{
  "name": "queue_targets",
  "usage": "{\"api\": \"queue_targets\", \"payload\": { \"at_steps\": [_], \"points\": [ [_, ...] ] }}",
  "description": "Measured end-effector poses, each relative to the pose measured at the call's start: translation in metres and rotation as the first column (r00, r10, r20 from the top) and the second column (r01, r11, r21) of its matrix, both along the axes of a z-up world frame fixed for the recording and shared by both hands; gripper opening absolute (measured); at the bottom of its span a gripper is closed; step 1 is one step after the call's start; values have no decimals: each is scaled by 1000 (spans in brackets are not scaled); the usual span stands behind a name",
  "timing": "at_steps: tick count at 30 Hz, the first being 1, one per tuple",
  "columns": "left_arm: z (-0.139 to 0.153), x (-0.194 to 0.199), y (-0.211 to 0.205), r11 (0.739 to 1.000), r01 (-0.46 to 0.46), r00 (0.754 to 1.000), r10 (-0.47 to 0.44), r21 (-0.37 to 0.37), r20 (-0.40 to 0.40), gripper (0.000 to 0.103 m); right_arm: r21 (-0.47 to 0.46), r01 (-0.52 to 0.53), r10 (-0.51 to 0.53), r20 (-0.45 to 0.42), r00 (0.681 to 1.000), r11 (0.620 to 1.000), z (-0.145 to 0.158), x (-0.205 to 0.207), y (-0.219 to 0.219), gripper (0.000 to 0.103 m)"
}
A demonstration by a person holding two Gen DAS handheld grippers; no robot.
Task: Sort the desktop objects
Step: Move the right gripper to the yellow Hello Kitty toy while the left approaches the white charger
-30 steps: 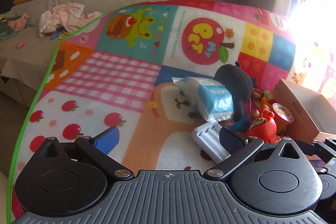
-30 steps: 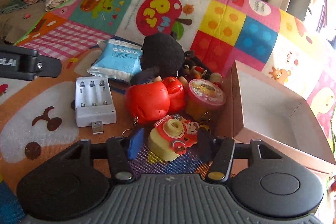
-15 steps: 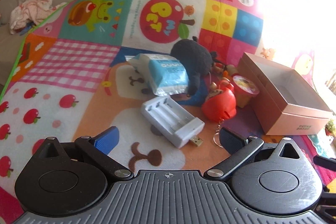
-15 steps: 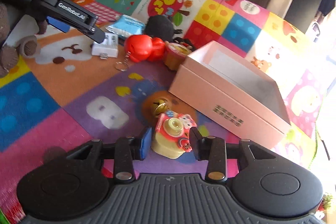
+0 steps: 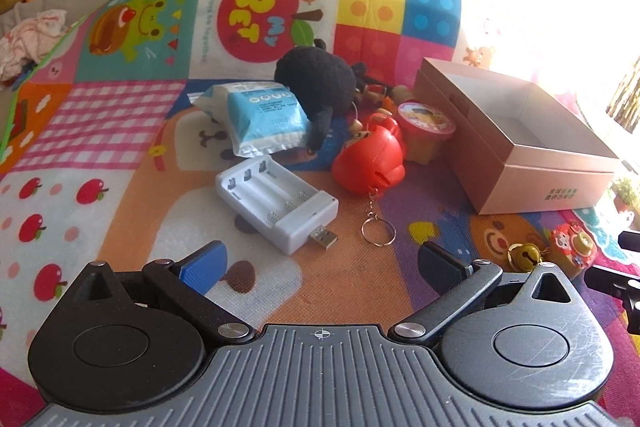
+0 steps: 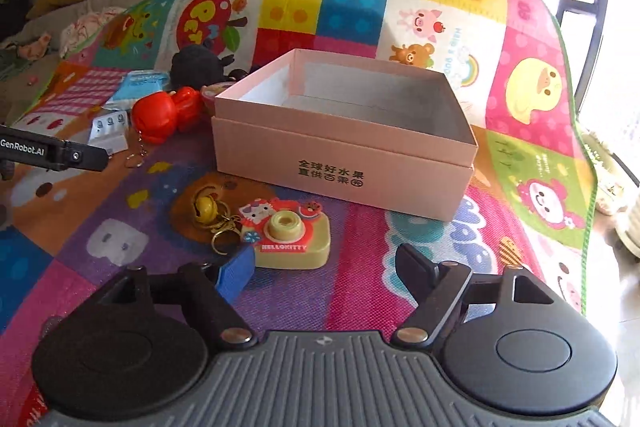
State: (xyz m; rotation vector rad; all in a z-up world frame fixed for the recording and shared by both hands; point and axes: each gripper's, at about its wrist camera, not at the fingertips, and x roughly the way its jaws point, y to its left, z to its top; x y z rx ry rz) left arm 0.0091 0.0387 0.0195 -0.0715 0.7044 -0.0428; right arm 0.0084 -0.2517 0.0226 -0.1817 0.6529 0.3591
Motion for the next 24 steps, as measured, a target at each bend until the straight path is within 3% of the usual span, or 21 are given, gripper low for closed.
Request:
{"api": "queue_targets", "payload": {
  "at_steps": [8, 11, 14, 16, 19, 21, 24],
  "points": [
    [6, 29, 9, 982, 119, 988, -132, 149, 80, 103, 1, -32, 32, 27, 999, 999, -2, -5, 10, 103],
    [1, 54, 18, 978, 168, 983, -175, 120, 52, 103, 3, -28, 28, 21, 999, 1000, -2, -5, 9, 103],
    [-5, 70, 31, 979, 202, 979, -203, 36, 28, 103, 12, -22, 22, 9, 1000, 1000, -3, -4, 7, 103],
    [-4, 68, 34, 975, 220, 975, -220, -11, 34, 103, 18, -24, 24, -4, 1000, 1000, -4, -3, 6, 103],
    [-2, 46, 27, 947, 314, 949, -313, -74, 26, 103, 24, -35, 36, -28, 999, 999, -6, 0, 7, 103],
    [-4, 27, 14, 932, 361, 933, -360, -47, 25, 103, 22, -42, 43, -47, 998, 999, -8, 3, 8, 103],
    [-8, 9, -4, 943, 333, 943, -333, 6, 11, 103, 19, -47, 48, -77, 996, 999, -10, 6, 10, 103]
  ]
}}
